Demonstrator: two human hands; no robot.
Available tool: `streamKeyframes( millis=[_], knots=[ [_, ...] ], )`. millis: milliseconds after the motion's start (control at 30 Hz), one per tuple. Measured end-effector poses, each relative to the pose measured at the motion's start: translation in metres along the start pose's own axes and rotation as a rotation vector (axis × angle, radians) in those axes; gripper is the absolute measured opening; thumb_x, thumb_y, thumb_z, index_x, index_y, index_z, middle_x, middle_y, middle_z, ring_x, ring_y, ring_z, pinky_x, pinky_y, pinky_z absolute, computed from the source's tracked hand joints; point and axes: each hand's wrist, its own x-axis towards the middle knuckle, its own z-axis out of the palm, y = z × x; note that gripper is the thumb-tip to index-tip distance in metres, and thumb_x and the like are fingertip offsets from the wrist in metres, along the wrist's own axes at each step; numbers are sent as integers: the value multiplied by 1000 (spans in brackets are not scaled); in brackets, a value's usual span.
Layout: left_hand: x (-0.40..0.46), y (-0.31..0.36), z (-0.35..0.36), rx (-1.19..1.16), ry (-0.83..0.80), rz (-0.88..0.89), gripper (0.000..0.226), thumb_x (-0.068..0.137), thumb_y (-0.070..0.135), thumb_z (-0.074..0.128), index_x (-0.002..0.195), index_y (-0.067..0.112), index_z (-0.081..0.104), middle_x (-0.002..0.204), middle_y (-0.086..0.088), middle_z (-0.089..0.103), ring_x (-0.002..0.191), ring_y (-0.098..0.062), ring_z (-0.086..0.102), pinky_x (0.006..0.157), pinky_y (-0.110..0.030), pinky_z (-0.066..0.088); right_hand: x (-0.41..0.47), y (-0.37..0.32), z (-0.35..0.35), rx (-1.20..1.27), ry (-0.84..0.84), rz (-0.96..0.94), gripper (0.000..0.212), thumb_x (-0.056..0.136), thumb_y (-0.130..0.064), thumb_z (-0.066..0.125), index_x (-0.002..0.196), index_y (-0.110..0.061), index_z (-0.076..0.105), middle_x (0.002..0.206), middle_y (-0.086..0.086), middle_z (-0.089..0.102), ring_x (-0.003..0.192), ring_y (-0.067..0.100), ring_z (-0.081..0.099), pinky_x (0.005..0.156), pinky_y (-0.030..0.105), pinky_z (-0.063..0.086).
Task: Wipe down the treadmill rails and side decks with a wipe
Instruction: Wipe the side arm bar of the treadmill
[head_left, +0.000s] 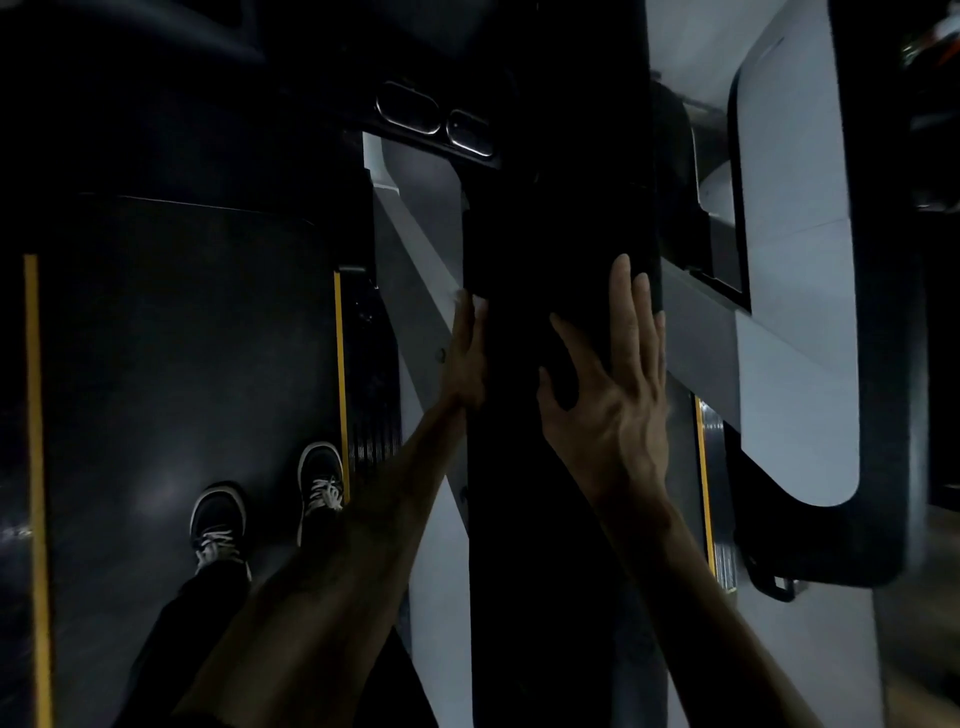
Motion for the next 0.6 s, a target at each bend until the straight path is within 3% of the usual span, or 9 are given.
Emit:
streamKeyframes(
  millis=[33, 100, 167, 233, 267, 333, 400, 500, 600],
  knots=[
    [-5, -3, 3, -10, 5, -92, 62, 111, 35, 41, 164, 13, 19, 170, -13, 19, 156, -28, 22, 126, -51, 25, -1, 2, 2, 12, -1, 16, 51, 94, -31, 57, 142, -15, 59, 167, 23, 20, 157, 40, 12, 128, 51, 9],
    [-14, 9, 0, -137, 47, -160, 52, 114, 36, 36, 162, 16, 29, 166, -6, 33, 147, -4, 38, 119, -35, 38, -1, 1, 0, -3, 3, -4, 50, 95, -31, 57, 143, -15, 59, 167, 23, 20, 157, 40, 12, 128, 53, 11],
    [-23, 29, -7, -248, 155, -132, 39, 114, 30, 36, 141, 7, 54, 132, -6, 67, 113, 0, 64, 91, -26, 53, -1, 2, 1, 7, 1, 4, 49, 96, -31, 56, 142, -14, 60, 167, 23, 21, 157, 40, 13, 127, 55, 13],
    [-33, 42, -8, -277, 258, -79, 25, 113, 25, 40, 110, 25, 65, 92, 12, 72, 83, -5, 69, 71, -24, 54, -1, 0, 0, -1, 6, 7, 49, 97, -33, 55, 142, -14, 60, 167, 23, 22, 157, 40, 13, 127, 56, 14],
    [-39, 49, -10, -238, 299, -48, 23, 111, 22, 44, 108, 38, 62, 89, 24, 70, 83, 2, 67, 71, -16, 52, 0, -1, 0, -6, 8, 7, 50, 97, -34, 54, 142, -14, 60, 167, 23, 22, 157, 40, 14, 127, 56, 14],
    [-47, 48, -9, -209, 346, -24, 29, 107, 22, 54, 119, 48, 52, 101, 38, 65, 98, 14, 63, 83, -12, 50, 0, -2, 0, -1, 9, 13, 50, 98, -35, 53, 142, -14, 60, 167, 23, 22, 157, 40, 14, 127, 56, 15],
    [-52, 46, -8, -222, 386, 28, 34, 104, 25, 60, 134, 38, 53, 120, 25, 64, 116, 7, 61, 98, -23, 52, 0, -2, -2, -4, 6, 12, 50, 99, -36, 52, 142, -14, 60, 168, 22, 21, 157, 39, 13, 127, 56, 15],
    [-49, 44, -9, -162, 399, 154, 38, 102, 24, 62, 139, 16, 58, 127, 10, 63, 119, -7, 63, 98, -36, 56, -1, -1, -2, -2, -4, 14, 52, 98, -36, 55, 145, -15, 57, 169, 21, 18, 157, 39, 12, 127, 55, 14],
    [-47, 48, -15, -66, 359, 289, 41, 99, 15, 67, 139, 15, 58, 134, 9, 60, 123, -14, 62, 96, -46, 57, 0, 0, -2, 12, -2, 9, 55, 97, -35, 56, 148, -15, 54, 169, 20, 18, 158, 39, 11, 127, 57, 14]
  ],
)
